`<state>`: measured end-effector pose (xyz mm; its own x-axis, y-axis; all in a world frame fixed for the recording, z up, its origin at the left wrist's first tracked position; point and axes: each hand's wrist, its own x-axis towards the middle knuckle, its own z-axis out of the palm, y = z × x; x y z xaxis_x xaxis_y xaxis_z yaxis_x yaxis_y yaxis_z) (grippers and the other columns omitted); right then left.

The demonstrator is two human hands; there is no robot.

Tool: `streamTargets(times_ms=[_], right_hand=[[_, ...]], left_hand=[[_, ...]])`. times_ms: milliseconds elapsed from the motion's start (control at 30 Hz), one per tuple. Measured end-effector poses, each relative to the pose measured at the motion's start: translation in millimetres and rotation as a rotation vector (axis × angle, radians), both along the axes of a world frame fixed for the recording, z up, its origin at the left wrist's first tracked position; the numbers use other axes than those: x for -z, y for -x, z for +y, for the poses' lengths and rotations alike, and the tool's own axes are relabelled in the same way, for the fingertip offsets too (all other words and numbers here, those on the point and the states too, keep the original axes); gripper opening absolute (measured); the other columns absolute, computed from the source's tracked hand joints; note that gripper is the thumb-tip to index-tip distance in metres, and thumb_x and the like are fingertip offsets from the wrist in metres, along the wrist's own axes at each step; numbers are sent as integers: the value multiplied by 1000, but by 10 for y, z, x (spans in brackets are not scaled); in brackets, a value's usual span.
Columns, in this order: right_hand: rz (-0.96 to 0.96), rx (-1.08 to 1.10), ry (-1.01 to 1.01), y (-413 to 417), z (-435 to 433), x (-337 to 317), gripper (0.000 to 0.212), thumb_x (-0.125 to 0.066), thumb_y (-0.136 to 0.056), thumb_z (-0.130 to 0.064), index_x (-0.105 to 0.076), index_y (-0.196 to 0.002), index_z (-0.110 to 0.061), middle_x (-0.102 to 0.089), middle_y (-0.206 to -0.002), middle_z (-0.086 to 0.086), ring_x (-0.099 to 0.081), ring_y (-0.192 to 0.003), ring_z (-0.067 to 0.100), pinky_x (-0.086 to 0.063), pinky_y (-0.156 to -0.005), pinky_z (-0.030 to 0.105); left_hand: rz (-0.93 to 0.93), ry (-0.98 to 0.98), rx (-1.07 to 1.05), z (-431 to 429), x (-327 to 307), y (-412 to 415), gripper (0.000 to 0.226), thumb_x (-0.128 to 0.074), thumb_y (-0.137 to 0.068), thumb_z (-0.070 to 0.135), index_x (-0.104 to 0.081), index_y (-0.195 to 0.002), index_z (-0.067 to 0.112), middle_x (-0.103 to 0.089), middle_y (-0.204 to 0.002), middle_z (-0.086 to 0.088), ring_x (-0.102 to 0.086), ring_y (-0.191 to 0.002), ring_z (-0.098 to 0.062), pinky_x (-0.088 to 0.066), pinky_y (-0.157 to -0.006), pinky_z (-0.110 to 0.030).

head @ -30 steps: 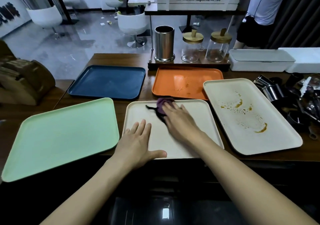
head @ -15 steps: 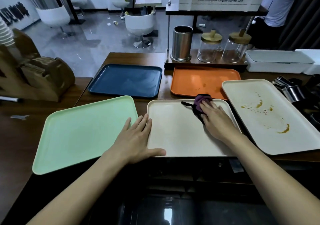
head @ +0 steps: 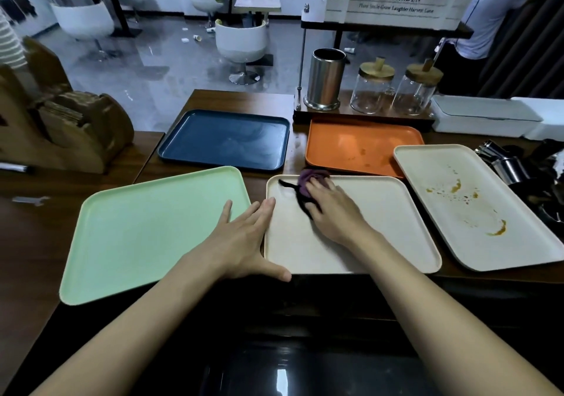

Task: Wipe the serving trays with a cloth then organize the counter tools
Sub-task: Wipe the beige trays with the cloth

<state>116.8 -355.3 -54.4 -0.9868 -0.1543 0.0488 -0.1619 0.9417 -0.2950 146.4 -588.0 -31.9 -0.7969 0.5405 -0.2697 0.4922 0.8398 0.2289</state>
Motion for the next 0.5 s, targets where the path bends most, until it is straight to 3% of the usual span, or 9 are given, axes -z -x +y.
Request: streamTargets(times_ms=[200,367,500], right_hand=[[17,-184,74,45,-438,65,47,-52,-93,-18,-51,-141,-18,-50,-148,1,-39,-138,25,-39,-110,44],[-36,-260,175,-355,-344,-9,50,-56,-93,-17,-54,-143,-23,-47,-151,-2,-42,-139,19,-42,-106,31],[-119,-371,250,-691,-183,-32,49,-55,-95,-23,-56,-141,-35,-38,-159,-13,-32,-147,5,-40,-113,35]], left_hand=[[28,-49,-40,2,76,6,156,-52,-53,102,26,-158,16,6,-172,4,9,-156,-5,18,-123,-54],[37,-54,-54,-5,100,-19,154,-52,-55,101,22,-159,14,9,-172,4,9,-156,-5,17,-123,-53],[20,-15,-53,19,66,10,152,-53,-56,101,12,-162,13,5,-172,2,9,-157,-9,15,-123,-56]])
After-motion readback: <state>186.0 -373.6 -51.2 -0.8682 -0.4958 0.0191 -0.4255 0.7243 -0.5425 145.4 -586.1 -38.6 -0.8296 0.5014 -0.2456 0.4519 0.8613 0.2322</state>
